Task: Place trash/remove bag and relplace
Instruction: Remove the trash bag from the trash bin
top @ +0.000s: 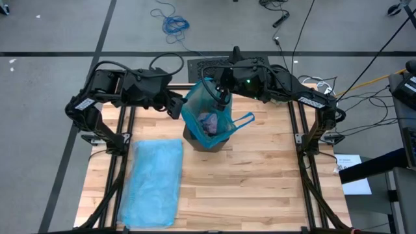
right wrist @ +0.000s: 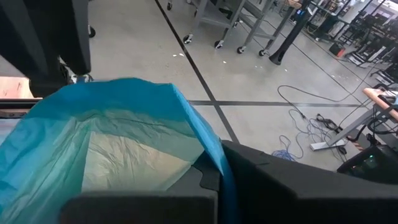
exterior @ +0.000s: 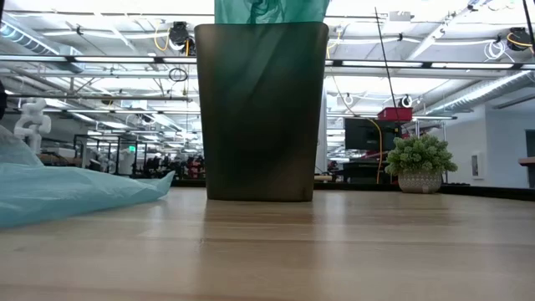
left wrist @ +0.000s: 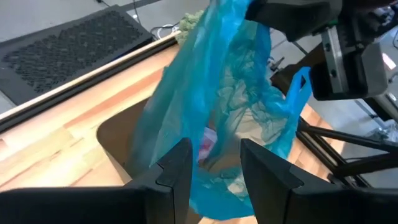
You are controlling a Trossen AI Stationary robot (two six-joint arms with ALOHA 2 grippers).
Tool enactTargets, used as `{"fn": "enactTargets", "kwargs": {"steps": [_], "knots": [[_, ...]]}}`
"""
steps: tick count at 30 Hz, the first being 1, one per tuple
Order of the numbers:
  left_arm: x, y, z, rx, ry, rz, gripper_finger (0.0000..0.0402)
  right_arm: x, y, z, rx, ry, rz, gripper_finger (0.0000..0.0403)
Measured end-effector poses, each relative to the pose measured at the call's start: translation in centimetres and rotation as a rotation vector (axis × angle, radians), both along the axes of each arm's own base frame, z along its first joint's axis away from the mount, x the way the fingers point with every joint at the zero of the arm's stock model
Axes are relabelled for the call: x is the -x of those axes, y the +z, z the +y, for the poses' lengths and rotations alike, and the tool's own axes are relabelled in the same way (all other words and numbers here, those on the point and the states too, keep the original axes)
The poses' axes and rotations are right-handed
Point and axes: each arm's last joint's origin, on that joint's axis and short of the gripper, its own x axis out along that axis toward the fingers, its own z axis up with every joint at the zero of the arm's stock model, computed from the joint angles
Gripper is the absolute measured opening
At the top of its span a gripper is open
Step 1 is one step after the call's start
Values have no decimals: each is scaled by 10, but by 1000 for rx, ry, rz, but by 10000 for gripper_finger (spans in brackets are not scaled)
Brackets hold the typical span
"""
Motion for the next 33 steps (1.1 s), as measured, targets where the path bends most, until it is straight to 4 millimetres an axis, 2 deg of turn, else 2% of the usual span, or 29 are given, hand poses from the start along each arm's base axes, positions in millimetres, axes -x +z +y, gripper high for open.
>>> {"fn": "enactTargets", "kwargs": {"steps": [5,11,20,28,33], "knots": [[0,-1,-1,11,-15,9,132,0,0,0,0,0,4,0],[8,-9,0,21,11,113,132,0,0,-1,3,0,5,0],[5,-6,2,5,38,75,132,1,0,-7,4,-18,-2,0],[5,-7,13,8,82,79,132,0,1,-6,-4,2,-10,0],[-2,-11,16,25,57,104,131,0,1,-6,-4,2,-10,0]]}}
